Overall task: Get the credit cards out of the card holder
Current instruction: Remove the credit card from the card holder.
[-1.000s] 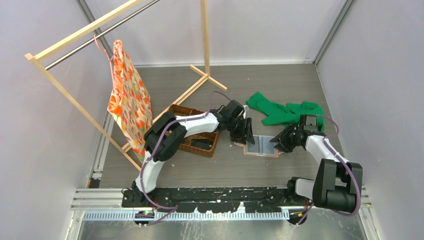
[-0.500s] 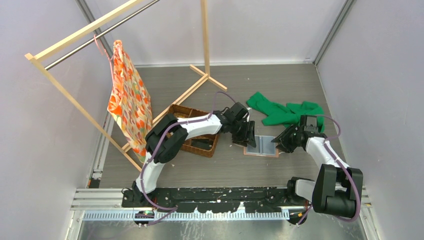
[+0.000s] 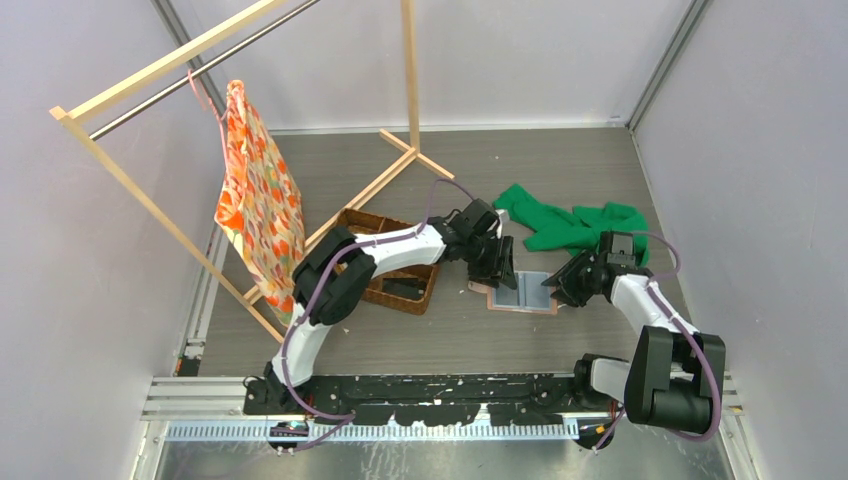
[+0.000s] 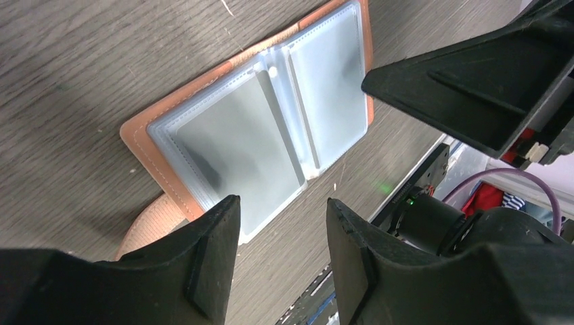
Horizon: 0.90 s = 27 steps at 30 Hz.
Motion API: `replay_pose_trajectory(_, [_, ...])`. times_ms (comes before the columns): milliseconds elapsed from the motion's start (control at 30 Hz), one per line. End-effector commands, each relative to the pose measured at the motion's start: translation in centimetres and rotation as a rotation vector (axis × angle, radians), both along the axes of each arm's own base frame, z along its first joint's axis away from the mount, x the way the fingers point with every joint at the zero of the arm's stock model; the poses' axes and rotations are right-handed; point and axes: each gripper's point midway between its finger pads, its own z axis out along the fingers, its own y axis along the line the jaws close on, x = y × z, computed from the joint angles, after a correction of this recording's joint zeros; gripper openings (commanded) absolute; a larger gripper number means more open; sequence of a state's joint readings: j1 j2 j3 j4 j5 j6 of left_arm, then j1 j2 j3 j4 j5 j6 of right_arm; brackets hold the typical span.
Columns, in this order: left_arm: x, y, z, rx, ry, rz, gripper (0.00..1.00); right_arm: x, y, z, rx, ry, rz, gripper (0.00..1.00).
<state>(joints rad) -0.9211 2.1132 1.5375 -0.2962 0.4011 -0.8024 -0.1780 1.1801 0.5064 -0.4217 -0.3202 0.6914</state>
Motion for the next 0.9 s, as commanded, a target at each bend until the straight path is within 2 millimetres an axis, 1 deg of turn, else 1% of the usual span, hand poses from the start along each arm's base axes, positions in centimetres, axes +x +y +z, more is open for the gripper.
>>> replay_pose_trajectory(0, [0.3,-1.1,0.4,-0.028,-0.008,-0.033,0.51,0.4,1.0,0.8,0.056,-0.051,0.016,0.41])
replay_pose_trajectory(133, [0.4,-1.0,-0.9,-0.007,0.006,-0.033,0.51,0.3,1.8,1.3,0.098,-0.074,0.043,0.42])
replay_pose_trajectory(200, [0.4,-0.9,-1.2,-0.005,0.01,-0.032,0.51,0.2,2.4,1.6,0.133,-0.082,0.061,0.42])
replay_pose_trajectory(367, [0.5,-1.0,-1.2,-0.012,0.006,-0.032,0.51,0.9,4.2,3.6,0.26,-0.137,0.089,0.42])
replay_pose_trajectory(500, [0.5,-1.1,-0.7,-0.025,0.003,-0.037,0.51,1.5,4.6,5.1,0.299,-0.165,0.099,0.42])
replay_pose_trajectory(533, [0.5,-1.1,-0.6,-0.027,0.001,-0.038,0.51,1.6,4.5,5.3,0.286,-0.169,0.095,0.42])
replay_pose_trajectory(600, [0.6,-0.9,-0.1,-0.033,-0.003,-0.038,0.51,1.6,3.5,5.0,0.217,-0.16,0.068,0.42])
replay_pose_trajectory(633, [0.7,-0.7,0.4,-0.04,-0.011,-0.035,0.51,1.6,2.6,4.5,0.164,-0.142,0.042,0.42])
replay_pose_trajectory(700, [0.9,-0.2,1.1,-0.044,-0.027,-0.026,0.51,1.5,1.6,3.8,0.103,-0.113,0.017,0.42])
replay_pose_trajectory(800, [1.3,0.6,1.6,-0.047,-0.037,-0.003,0.52,1.8,1.1,2.9,0.079,-0.088,0.006,0.42])
replay_pose_trajectory(867, [1.5,0.9,1.3,-0.049,-0.02,0.001,0.52,2.2,0.7,2.4,0.062,-0.074,-0.003,0.42])
